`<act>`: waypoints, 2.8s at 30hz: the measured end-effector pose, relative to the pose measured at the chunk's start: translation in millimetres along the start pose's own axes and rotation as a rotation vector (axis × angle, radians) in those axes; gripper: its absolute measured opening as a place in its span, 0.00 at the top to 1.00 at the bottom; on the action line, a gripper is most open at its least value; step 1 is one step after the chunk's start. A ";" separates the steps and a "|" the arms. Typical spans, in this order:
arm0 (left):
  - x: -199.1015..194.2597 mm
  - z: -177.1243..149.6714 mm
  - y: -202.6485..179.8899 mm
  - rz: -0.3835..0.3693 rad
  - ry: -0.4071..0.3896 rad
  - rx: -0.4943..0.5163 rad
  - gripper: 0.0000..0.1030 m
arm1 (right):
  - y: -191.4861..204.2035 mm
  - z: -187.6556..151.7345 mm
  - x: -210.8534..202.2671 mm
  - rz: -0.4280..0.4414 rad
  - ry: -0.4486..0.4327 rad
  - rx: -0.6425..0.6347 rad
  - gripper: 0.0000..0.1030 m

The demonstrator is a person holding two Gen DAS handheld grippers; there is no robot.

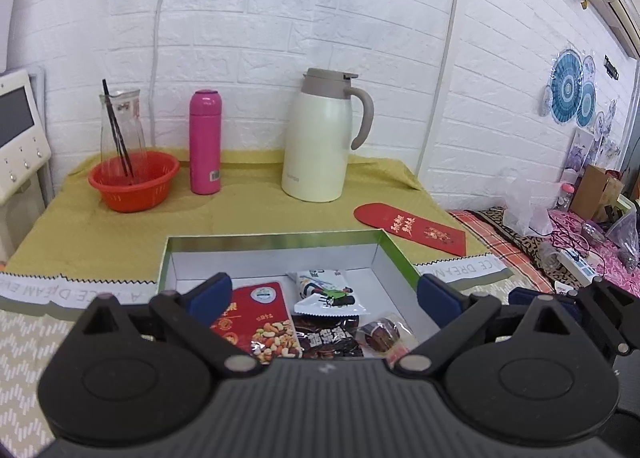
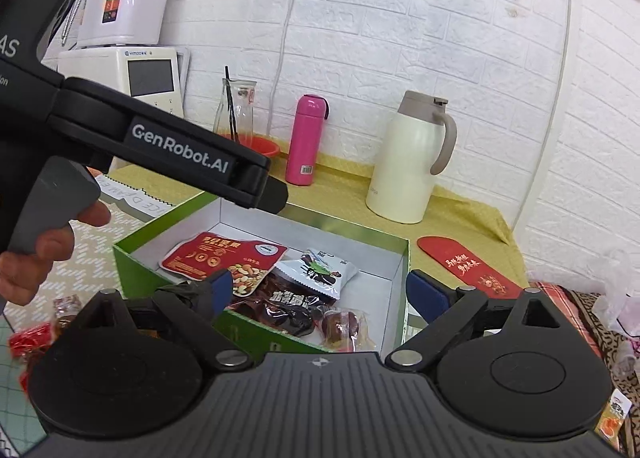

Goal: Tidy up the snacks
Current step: 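Open both grippers and move them back to the snack pile, then grasp the pink nut pouch with the right gripper and lift it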

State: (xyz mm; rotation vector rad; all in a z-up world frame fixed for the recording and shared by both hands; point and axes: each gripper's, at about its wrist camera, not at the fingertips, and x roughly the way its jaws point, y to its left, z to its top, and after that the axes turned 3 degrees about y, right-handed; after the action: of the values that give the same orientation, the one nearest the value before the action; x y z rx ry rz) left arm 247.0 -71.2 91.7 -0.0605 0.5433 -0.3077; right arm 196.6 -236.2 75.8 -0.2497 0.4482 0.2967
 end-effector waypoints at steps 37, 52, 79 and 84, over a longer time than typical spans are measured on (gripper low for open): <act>-148.8 -190.0 85.1 0.020 0.102 -0.246 0.05 | 95.3 -77.3 -12.2 0.209 -0.038 -0.292 0.00; -118.4 -172.1 56.1 -0.133 0.132 -0.165 0.08 | 89.6 -104.4 -41.9 0.339 0.089 -0.066 0.54; -70.9 -182.3 44.2 -0.200 0.252 -0.233 0.56 | 73.5 -113.4 -29.2 0.384 0.139 -0.005 0.33; -65.1 -183.1 44.3 -0.209 0.243 -0.238 0.67 | 76.0 -112.6 -26.2 0.366 0.152 -0.004 0.58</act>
State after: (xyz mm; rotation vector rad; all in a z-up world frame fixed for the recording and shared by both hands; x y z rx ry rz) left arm 111.6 -4.7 -38.5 -0.3153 0.8155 -0.4567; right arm 105.2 -205.5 -23.3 -0.1937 0.6441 0.6395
